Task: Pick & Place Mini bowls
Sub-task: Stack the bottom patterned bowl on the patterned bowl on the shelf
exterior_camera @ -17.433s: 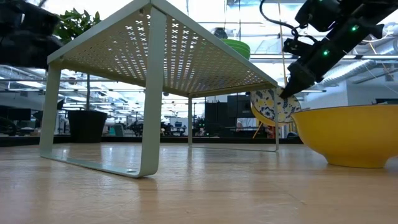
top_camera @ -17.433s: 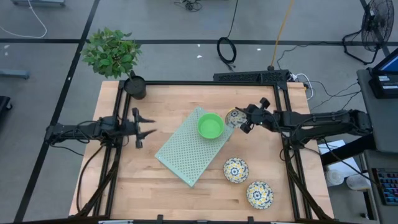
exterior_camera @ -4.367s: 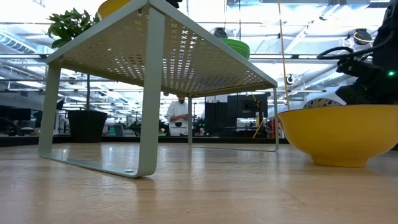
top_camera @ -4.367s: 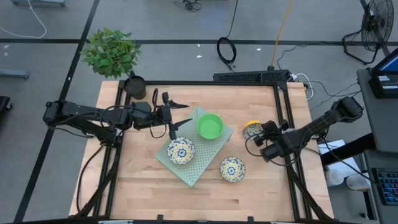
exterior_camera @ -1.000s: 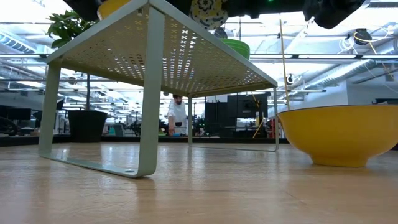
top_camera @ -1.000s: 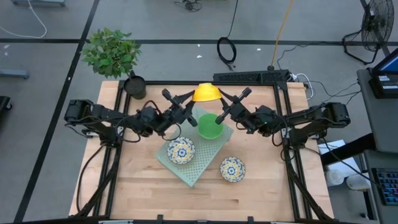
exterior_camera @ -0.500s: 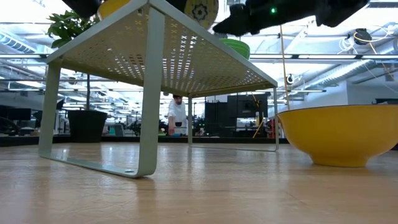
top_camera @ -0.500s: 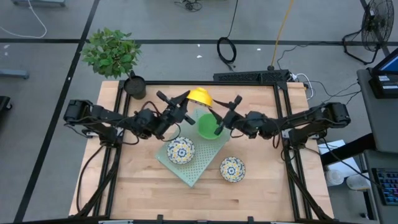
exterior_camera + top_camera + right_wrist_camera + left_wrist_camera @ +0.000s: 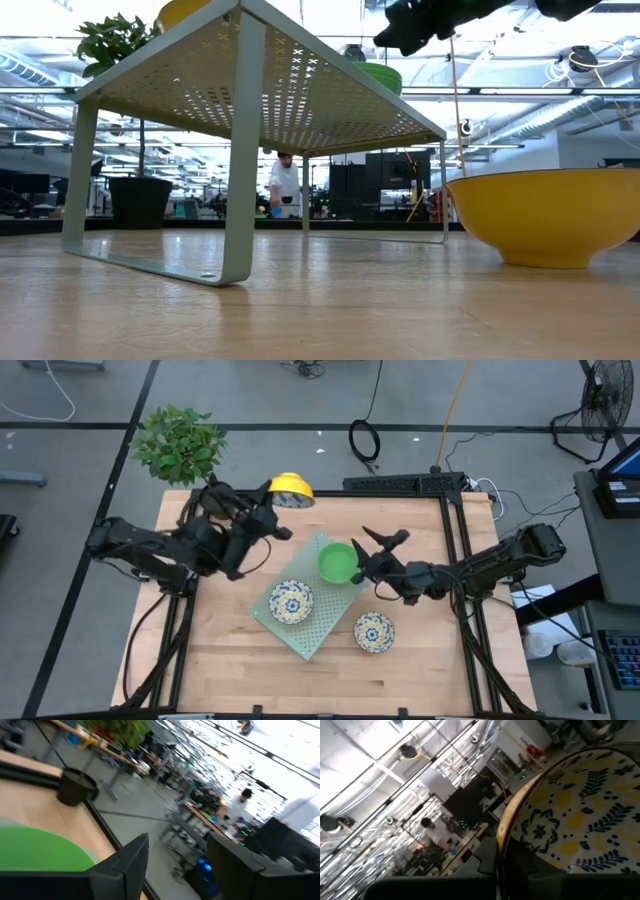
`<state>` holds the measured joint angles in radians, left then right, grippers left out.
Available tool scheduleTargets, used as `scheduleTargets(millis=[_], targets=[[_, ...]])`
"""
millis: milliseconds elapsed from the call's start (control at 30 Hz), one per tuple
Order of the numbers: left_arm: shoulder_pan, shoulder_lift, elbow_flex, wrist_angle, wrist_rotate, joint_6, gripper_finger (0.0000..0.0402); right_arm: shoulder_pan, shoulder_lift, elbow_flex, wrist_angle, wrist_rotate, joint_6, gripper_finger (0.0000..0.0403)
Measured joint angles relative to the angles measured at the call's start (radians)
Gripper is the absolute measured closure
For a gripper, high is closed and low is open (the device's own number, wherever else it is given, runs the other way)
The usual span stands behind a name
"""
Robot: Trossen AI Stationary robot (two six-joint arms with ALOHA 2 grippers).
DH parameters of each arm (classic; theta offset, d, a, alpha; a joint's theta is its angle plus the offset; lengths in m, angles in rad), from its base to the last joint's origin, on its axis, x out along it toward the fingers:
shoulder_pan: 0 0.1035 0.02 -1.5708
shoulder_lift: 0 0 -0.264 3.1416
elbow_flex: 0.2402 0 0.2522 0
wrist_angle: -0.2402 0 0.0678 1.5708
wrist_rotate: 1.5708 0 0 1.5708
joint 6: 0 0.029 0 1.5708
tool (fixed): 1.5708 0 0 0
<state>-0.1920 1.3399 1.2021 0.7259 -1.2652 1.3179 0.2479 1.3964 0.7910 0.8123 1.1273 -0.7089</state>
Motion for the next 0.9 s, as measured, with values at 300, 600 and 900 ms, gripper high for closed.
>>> scheduleTargets(millis=[300, 600, 900], targets=[[0.079, -0.005, 0.248, -0.794, 0.077, -0.522, 0.0389, 0.049, 0.0, 0.0, -0.001, 0.168, -0.079, 0.0226], [0.206, -0.003, 0.448, -1.573, 0.734, -1.182, 0.0389, 0.062, 0.0, 0.0, -0.001, 0.208, -0.092, 0.023], [0.151, 0.02, 0.483, -1.927, 1.45, -1.245, 0.0389, 0.054, 0.0, 0.0, 0.003, 0.208, -0.09, 0.0232]])
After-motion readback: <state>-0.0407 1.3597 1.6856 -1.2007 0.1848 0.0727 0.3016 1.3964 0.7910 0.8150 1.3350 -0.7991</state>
